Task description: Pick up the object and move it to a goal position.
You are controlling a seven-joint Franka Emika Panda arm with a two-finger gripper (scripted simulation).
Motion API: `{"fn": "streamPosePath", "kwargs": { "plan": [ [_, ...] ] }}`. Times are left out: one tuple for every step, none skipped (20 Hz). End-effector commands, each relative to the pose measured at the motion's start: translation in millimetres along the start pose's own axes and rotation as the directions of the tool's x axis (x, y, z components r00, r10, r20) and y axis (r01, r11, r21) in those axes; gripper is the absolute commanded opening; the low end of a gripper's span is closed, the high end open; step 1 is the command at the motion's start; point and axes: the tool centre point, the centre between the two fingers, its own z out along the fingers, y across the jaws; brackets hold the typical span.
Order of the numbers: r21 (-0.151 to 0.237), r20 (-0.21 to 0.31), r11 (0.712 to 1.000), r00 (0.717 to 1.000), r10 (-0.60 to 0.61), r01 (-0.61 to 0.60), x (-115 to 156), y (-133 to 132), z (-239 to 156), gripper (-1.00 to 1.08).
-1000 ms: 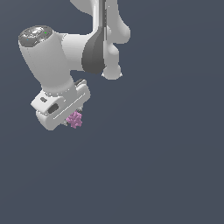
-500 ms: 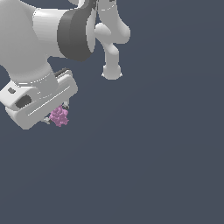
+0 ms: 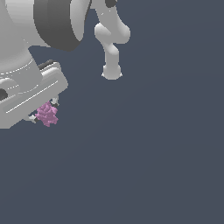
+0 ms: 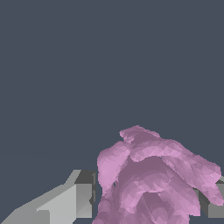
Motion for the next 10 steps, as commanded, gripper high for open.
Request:
{"fn": "streamPosePath", "kwargs": {
  "plan": [
    [0.000,0.000,1.000,1.000,0.000,0.000,-0.7,3.9,-4.8,-1.00],
    [0.000,0.000,1.000,1.000,0.000,0.000,-1.0,5.0,-6.2,-1.00],
    [0.000,0.000,1.000,1.000,0.000,0.000,-1.2,6.0,-7.4,-1.00],
    [0.000,0.000,1.000,1.000,0.000,0.000,-1.3,6.8,-8.4,-1.00],
    [0.000,0.000,1.000,1.000,0.000,0.000,-1.4,7.6,-9.2,-1.00],
    [0.000,0.000,1.000,1.000,0.000,0.000,-1.6,8.1,-9.9,-1.00],
    [0.000,0.000,1.000,1.000,0.000,0.000,-1.6,8.6,-10.4,-1.00],
    [0.000,0.000,1.000,1.000,0.000,0.000,-1.7,8.9,-10.8,-1.00],
    [0.000,0.000,1.000,1.000,0.000,0.000,-1.7,9.1,-11.0,-1.00],
    [0.000,0.000,1.000,1.000,0.000,0.000,-1.7,9.1,-11.1,-1.00]
  ]
}}
